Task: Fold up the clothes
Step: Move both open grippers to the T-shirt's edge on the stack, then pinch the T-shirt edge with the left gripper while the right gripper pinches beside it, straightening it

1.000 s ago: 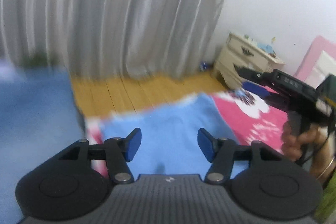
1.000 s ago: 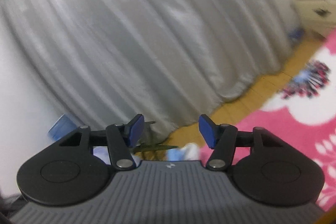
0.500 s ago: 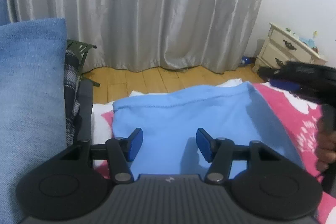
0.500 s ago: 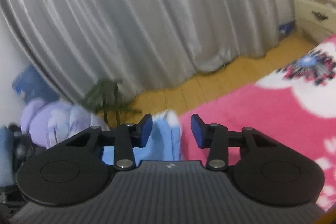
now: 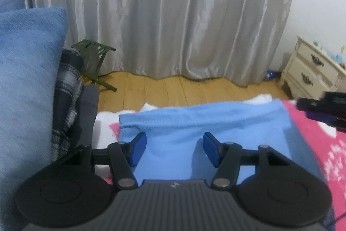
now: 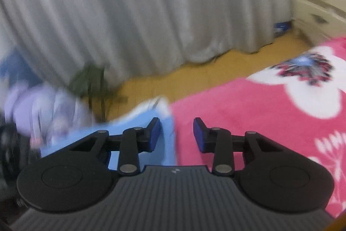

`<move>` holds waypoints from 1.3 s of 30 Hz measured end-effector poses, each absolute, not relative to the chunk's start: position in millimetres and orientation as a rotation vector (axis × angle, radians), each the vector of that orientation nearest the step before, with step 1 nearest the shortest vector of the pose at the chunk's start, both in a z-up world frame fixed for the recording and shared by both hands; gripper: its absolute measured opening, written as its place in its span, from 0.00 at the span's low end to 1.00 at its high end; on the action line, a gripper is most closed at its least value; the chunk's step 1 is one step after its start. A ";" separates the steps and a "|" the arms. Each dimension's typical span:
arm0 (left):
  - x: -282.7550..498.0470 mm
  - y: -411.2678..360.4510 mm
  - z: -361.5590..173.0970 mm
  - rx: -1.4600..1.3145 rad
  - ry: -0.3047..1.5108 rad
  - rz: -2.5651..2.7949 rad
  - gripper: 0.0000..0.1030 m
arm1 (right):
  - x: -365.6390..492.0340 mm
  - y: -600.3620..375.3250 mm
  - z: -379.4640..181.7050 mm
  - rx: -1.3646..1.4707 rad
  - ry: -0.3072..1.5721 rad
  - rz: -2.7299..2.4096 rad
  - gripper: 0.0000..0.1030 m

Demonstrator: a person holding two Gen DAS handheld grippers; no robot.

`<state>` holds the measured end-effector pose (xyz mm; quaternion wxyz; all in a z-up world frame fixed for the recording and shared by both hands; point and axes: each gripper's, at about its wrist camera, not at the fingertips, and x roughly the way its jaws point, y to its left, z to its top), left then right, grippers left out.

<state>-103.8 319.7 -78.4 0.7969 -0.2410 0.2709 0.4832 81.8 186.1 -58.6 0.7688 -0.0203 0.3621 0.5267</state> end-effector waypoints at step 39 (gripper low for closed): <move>-218.1 146.0 -98.3 0.251 0.946 0.137 0.44 | 82.4 -2.1 -117.0 0.261 1.348 1.035 0.23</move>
